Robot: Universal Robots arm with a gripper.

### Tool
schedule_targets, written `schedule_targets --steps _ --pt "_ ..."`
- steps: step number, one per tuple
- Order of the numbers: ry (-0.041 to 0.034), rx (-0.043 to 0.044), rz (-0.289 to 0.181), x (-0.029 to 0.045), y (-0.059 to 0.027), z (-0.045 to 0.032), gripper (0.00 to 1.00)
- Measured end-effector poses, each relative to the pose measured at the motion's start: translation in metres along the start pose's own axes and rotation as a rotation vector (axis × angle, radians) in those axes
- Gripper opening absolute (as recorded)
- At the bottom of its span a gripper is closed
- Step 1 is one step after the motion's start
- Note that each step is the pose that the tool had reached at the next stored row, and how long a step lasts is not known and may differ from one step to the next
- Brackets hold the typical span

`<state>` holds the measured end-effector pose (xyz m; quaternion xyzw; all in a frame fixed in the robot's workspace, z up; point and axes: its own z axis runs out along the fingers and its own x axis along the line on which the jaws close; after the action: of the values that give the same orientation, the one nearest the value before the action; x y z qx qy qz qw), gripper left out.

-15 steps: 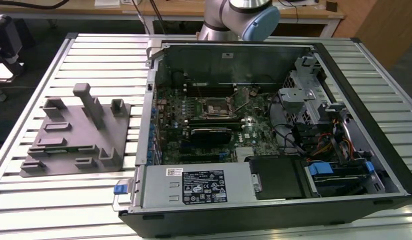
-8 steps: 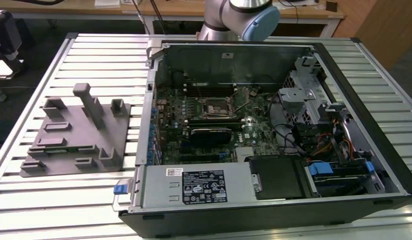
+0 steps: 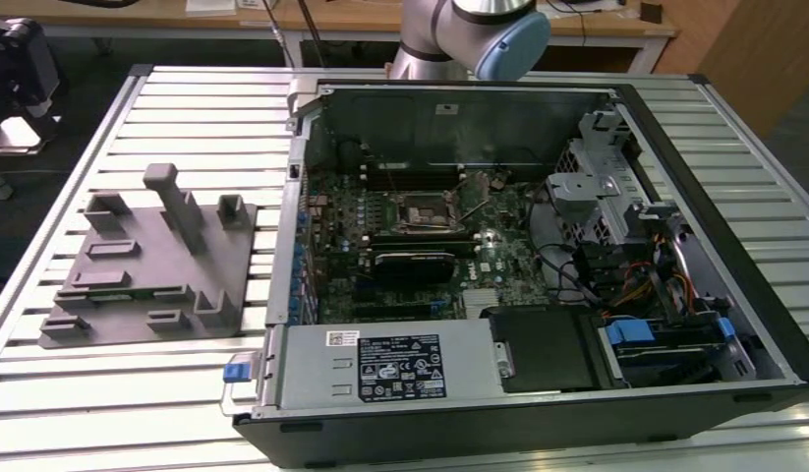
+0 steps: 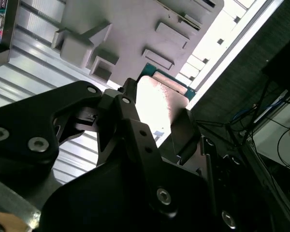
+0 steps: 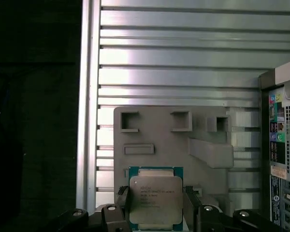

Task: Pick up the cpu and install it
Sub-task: 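Pick up the cpu and move it towards the insertion slot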

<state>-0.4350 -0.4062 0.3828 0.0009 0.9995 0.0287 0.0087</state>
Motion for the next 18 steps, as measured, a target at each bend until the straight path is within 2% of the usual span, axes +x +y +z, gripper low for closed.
schedule_targets --steps 18 --pt "0.0026 -0.0006 0.000 -0.0432 0.0000 0.0033 0.53"
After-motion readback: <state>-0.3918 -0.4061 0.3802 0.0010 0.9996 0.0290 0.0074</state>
